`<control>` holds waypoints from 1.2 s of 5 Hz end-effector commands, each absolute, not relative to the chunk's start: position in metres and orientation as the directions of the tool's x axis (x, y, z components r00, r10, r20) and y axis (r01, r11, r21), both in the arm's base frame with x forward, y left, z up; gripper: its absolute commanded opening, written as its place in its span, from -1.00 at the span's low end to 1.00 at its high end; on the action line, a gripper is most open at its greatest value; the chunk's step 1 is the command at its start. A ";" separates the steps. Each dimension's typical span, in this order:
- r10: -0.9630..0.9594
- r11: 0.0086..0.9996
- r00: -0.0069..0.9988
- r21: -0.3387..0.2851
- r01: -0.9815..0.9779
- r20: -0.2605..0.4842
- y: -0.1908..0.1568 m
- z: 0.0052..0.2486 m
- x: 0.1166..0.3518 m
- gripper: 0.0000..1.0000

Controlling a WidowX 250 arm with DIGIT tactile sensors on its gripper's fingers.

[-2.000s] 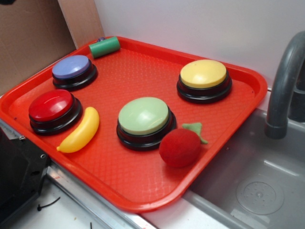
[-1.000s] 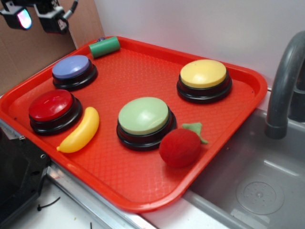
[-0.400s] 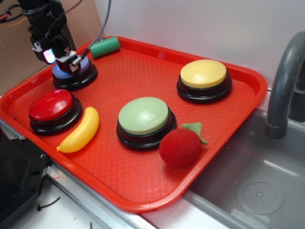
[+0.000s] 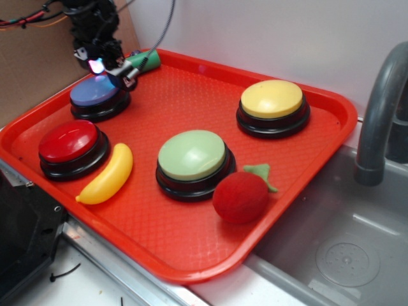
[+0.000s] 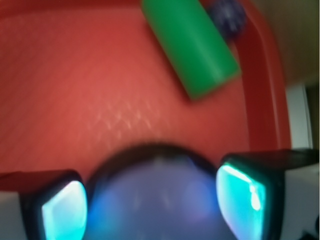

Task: Push the purple button.

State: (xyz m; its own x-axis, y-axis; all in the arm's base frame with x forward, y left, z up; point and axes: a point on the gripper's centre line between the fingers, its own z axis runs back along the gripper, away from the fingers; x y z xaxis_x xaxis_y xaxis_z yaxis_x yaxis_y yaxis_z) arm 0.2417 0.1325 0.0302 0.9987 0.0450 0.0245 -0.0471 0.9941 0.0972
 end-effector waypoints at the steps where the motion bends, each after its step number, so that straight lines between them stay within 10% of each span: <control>1: 0.096 0.989 0.995 0.111 -0.096 0.001 0.129 0.058 0.229 1.00; 6: 0.152 0.983 0.986 0.096 -0.158 0.073 0.122 0.126 0.220 1.00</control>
State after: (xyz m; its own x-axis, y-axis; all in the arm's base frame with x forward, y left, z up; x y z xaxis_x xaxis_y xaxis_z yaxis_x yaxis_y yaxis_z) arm 0.2074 0.1150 0.1045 0.9889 0.1484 -0.0064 -0.1476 0.9867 0.0680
